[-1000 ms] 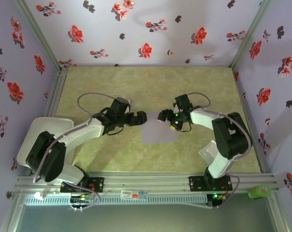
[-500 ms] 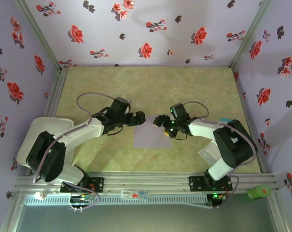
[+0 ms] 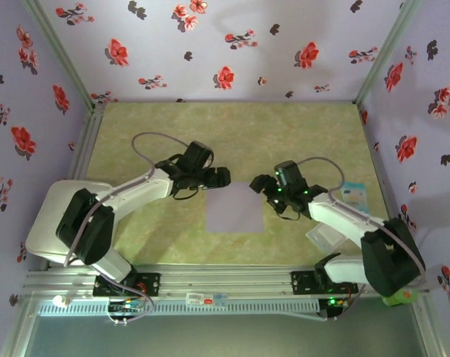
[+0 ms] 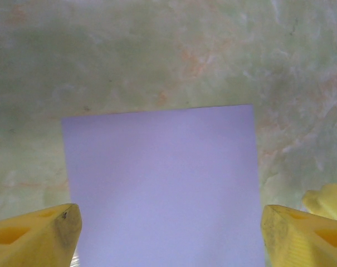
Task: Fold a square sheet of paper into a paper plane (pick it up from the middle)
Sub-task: Move the square sheet of paper to the center of the table.
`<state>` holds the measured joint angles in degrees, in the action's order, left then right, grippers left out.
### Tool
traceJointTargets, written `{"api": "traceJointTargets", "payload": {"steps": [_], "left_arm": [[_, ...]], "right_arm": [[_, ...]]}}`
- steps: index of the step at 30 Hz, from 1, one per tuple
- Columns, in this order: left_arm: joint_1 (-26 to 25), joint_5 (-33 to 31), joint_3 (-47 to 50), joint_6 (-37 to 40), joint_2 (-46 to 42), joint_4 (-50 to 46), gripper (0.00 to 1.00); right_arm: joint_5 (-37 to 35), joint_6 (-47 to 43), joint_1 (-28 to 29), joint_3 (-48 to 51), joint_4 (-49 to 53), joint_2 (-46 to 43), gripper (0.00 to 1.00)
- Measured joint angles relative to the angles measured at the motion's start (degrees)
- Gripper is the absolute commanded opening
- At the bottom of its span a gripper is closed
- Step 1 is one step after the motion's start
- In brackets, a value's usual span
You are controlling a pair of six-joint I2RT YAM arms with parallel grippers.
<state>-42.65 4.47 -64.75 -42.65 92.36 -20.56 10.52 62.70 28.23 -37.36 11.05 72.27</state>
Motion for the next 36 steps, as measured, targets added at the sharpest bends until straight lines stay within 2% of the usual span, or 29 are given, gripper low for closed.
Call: {"api": "traceJointTargets", "payload": {"steps": [6,14,22,36], "left_arm": [[-5.64,-2.23,-13.29,-2.97,10.47,-9.01,0.85],[-12.02,-6.45,-31.71,-4.24,26.03,-23.19,0.85],[-12.46,-9.01,-32.70,-5.53,28.65,-30.82,0.85],[-12.48,-8.33,-32.70,-6.80,30.56,-31.41,0.86]], "right_arm": [[-2.91,-1.16,-7.56,2.75,6.05,-7.32,0.86],[-4.39,-3.41,-8.76,3.32,10.73,-11.43,0.89],[-5.38,-5.42,-8.76,3.23,13.35,-11.43,0.92],[-5.97,-6.21,-8.76,3.19,13.11,-11.43,0.94]]}}
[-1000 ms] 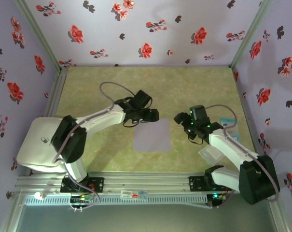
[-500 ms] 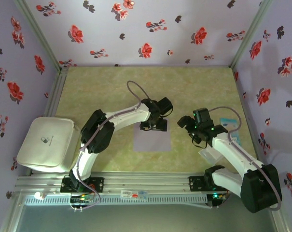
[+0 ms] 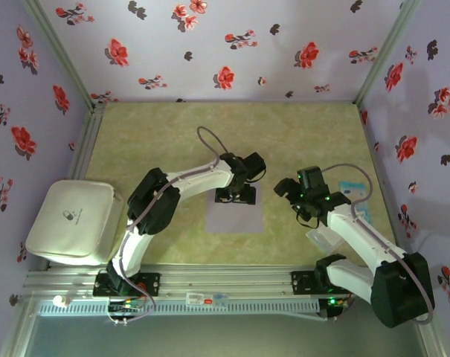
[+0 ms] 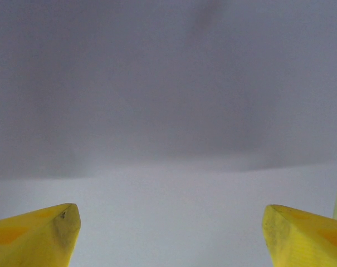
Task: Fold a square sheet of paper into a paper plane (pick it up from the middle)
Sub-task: Move the square sheet of paper to the center of the table, then first fold the square sheet of paper in half at the center of the table.
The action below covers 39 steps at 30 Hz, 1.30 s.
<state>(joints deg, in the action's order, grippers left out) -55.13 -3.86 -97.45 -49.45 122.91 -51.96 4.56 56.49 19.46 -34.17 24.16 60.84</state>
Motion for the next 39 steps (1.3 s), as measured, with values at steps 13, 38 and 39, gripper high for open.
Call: {"api": "traceJointTargets", "payload": {"steps": [13,38,39], "left_arm": [[0.00,0.00,0.00,-0.20,2.80,-0.42,0.86],[0.00,-0.22,0.66,-0.68,2.89,0.26,0.85],[0.00,-0.22,0.66,-0.33,2.86,0.28,0.85]], "right_arm": [[4.44,-2.10,0.00,0.00,-5.75,-0.37,0.96],[4.42,-2.08,0.00,0.00,-4.55,-0.42,0.97],[4.42,-2.08,0.00,0.00,-4.55,-0.42,0.97]]}}
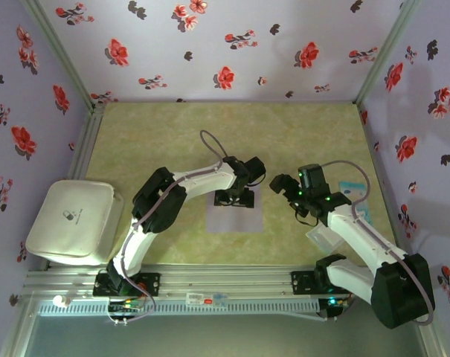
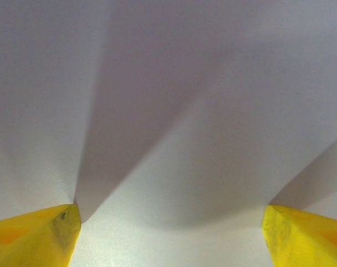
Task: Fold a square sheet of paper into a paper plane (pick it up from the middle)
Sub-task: First fold the square sheet of paper in half at the center of the table.
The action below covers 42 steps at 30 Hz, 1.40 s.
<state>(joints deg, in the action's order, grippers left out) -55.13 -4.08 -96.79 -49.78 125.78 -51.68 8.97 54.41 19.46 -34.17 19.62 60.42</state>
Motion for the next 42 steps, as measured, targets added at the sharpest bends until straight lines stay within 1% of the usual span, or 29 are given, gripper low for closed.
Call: {"api": "traceJointTargets", "payload": {"steps": [8,18,36,42], "left_arm": [[0.28,-0.02,0.00,1.99,-0.13,0.20,0.88],[1.09,0.00,1.11,0.57,-0.72,1.60,0.88],[0.96,-0.42,1.53,0.33,-0.79,1.99,0.87],[0.90,-0.44,1.31,0.33,-0.68,1.73,0.85]], "right_arm": [[0.00,0.00,0.00,0.00,0.02,0.00,0.97],[0.00,0.00,0.00,0.00,0.70,-0.02,0.97],[0.00,0.02,0.00,0.00,1.11,-0.02,0.97],[-0.04,0.02,0.00,0.00,1.09,0.00,0.97]]}}
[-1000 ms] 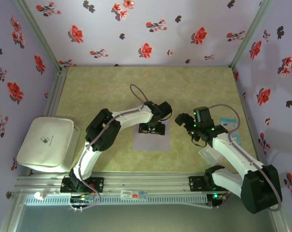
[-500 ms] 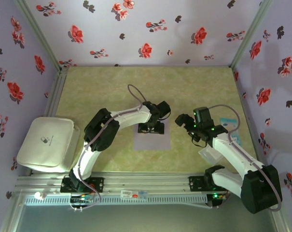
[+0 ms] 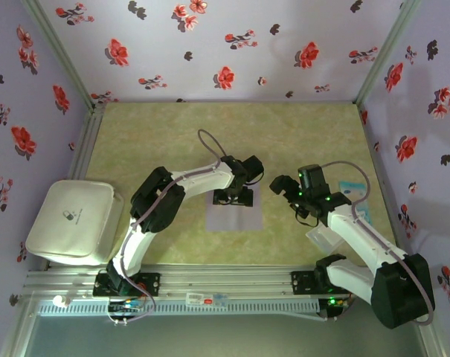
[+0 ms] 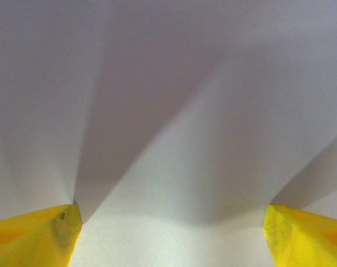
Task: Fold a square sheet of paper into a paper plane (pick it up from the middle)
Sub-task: First fold the square sheet of paper in half at the center of the table.
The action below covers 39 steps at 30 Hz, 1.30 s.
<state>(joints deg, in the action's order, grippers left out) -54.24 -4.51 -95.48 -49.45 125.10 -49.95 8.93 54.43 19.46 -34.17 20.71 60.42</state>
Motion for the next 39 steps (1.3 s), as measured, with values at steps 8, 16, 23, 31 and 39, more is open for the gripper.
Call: {"api": "traceJointTargets", "payload": {"steps": [8,16,23,31,39], "left_arm": [[0.00,-0.02,-0.04,0.04,0.00,-0.24,0.81],[-0.04,-0.17,-0.04,0.48,-0.02,-0.20,0.62],[-0.15,-1.09,0.15,1.40,-0.24,0.72,0.46],[-0.15,-2.01,2.16,1.79,-1.57,3.15,0.44],[-0.15,-4.59,7.48,1.77,-5.20,7.39,0.37]], "right_arm": [[0.02,0.00,0.00,0.00,0.02,0.00,0.97],[0.00,0.00,0.00,0.00,0.02,0.00,0.97],[0.02,0.00,0.00,0.00,0.02,0.00,0.97],[0.00,0.04,0.00,0.00,0.02,0.00,0.97],[-0.17,0.15,0.00,0.00,0.24,0.00,0.97]]}}
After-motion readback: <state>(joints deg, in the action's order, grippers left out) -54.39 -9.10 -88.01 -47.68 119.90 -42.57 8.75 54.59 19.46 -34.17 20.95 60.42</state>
